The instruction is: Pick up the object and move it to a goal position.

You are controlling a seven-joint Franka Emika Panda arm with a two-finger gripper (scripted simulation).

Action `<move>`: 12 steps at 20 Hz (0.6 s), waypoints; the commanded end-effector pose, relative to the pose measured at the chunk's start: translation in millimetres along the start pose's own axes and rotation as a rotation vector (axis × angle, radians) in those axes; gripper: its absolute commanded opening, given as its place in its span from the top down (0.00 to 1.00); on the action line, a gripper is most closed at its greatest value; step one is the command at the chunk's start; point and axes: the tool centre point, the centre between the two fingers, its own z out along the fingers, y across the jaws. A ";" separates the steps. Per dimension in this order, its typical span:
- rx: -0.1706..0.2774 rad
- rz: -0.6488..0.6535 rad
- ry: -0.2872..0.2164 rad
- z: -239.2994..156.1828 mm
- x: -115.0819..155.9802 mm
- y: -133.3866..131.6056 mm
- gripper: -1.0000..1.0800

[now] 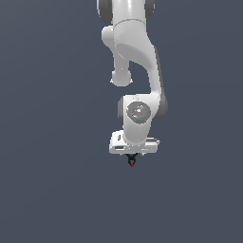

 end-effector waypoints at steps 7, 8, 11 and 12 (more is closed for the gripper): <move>0.000 0.000 -0.001 8.3 0.9 -1.0 0.04; 0.000 0.000 -0.001 11.7 0.9 -1.0 0.04; 0.000 0.000 -0.001 26.1 0.6 -1.1 0.04; -0.001 0.000 0.000 31.7 0.4 -1.1 0.04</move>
